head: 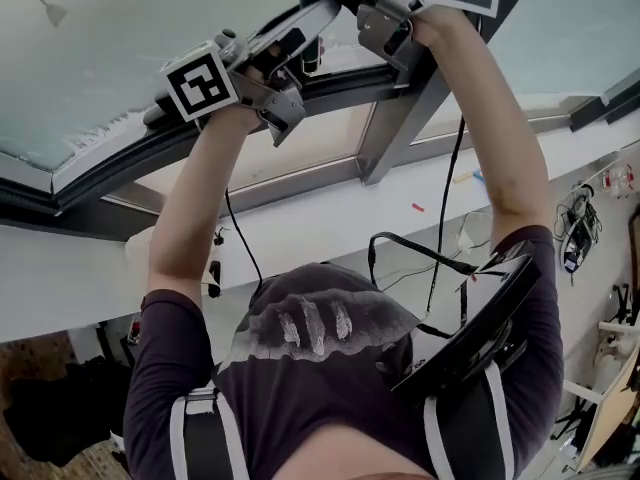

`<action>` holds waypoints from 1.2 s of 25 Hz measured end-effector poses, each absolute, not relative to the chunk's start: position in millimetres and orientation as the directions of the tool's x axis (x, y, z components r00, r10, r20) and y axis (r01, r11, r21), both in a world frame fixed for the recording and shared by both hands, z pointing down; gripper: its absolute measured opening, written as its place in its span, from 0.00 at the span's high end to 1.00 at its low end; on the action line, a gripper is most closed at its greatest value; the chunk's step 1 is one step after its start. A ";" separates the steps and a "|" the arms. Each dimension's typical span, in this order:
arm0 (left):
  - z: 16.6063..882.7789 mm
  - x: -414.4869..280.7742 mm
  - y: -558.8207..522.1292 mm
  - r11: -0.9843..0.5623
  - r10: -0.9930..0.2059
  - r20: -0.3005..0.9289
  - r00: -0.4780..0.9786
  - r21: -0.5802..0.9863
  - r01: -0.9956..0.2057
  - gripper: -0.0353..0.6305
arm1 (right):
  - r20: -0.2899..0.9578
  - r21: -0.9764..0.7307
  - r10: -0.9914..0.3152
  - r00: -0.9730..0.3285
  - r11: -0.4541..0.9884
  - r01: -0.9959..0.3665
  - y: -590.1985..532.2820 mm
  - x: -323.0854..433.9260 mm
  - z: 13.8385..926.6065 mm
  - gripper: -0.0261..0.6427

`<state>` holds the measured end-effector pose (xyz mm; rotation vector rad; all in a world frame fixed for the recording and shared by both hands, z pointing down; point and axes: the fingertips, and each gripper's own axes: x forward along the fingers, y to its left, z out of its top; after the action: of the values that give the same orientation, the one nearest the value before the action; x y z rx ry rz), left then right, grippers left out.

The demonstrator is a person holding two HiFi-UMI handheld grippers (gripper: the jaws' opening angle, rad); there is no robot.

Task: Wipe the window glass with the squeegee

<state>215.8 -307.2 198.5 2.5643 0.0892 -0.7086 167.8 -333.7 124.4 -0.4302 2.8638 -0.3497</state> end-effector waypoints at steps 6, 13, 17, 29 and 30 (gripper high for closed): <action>229.0 212.7 -312.2 -0.890 -0.117 -0.480 0.870 0.439 0.122 0.81 | -0.161 -0.306 -0.284 -0.945 0.925 -0.226 -337.8 165.2 152.4 0.83; 264.6 217.7 -304.6 -0.868 -0.137 -0.445 0.885 0.484 0.109 0.81 | -0.131 -0.366 -0.291 -0.948 0.903 -0.227 -333.9 172.3 189.3 0.83; 283.3 214.6 -303.9 -0.855 -0.153 -0.436 0.887 0.508 0.102 0.81 | -0.102 -0.385 -0.288 -0.952 0.894 -0.229 -334.2 168.4 208.0 0.83; 342.9 211.5 -278.8 -0.800 -0.201 -0.388 0.899 0.595 0.078 0.81 | -0.079 -0.485 -0.282 -0.956 0.849 -0.211 -317.6 165.3 270.2 0.83; 349.2 211.4 -277.0 -0.790 -0.204 -0.377 0.903 0.608 0.076 0.81 | -0.070 -0.497 -0.282 -0.957 0.841 -0.211 -317.4 165.1 277.4 0.83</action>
<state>211.4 -277.0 349.2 2.4184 -0.0912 -0.5700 165.1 -317.4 277.4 -0.3876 2.8788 -0.7530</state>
